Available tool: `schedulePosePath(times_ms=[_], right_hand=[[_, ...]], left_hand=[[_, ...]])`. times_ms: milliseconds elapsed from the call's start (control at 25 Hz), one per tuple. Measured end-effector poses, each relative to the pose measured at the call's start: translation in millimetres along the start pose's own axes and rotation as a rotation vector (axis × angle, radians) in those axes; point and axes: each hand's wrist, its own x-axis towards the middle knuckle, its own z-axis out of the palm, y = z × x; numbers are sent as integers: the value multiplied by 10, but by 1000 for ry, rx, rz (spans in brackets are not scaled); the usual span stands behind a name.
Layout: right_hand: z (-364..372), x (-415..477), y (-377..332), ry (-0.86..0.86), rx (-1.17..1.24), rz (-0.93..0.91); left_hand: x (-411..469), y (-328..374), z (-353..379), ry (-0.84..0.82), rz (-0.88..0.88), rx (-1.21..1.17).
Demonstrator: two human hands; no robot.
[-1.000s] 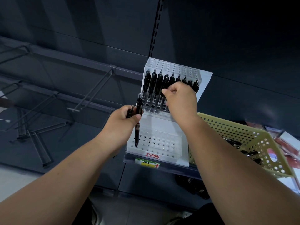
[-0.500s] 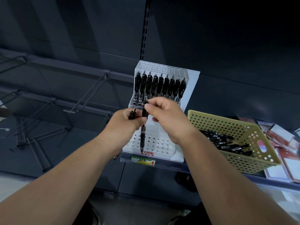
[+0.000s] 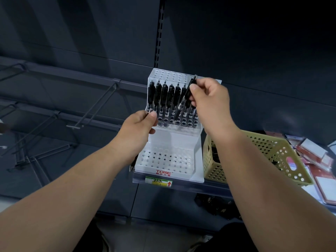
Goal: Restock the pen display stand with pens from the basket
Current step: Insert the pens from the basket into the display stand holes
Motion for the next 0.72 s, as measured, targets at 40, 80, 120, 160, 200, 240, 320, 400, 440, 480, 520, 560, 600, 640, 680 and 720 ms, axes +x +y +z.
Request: schedulePosePath(times_ms=[40, 80, 120, 160, 200, 240, 320, 400, 440, 480, 520, 560, 600, 640, 680, 720], right_hand=[[17, 52, 24, 16, -11, -14], [39, 91, 51, 26, -20, -22], [64, 122, 88, 31, -26, -26], [90, 143, 124, 35, -33, -28], [119, 162, 161, 37, -41, -29], [145, 177, 191, 37, -51, -28], [188, 202, 251, 27, -83, -19], [221, 213, 305, 1, -134, -18], [239, 214, 336, -17, -171, -18], [257, 208, 363, -33, -215, -16], [275, 199, 392, -44, -256, -9], [290, 192, 416, -47, -283, 1], [303, 191, 435, -44, -305, 8], [313, 195, 442, -38, -331, 7], [322, 206, 447, -34, -361, 1], [329, 217, 450, -32, -384, -5]], left_hand=[[16, -20, 3, -3, 29, -10], [27, -32, 8, -5, 52, -18], [40, -45, 7, -4, 68, -9], [49, -54, 3, 0, 83, 10], [56, -59, -5, 4, 96, 23], [66, -67, -12, 4, 101, 23], [88, -83, -23, -2, 98, 6], [120, -106, -28, 1, 88, -2], [139, -123, -30, 3, 82, 0], [157, -143, -30, 2, 77, 4], [173, -162, -30, -1, 72, 6], [190, -184, -26, -3, 66, 6], [204, -202, -24, -5, 59, 5], [215, -220, -21, -4, 53, 6], [221, -231, -21, -1, 48, 10], [226, -242, -21, 3, 43, 12]])
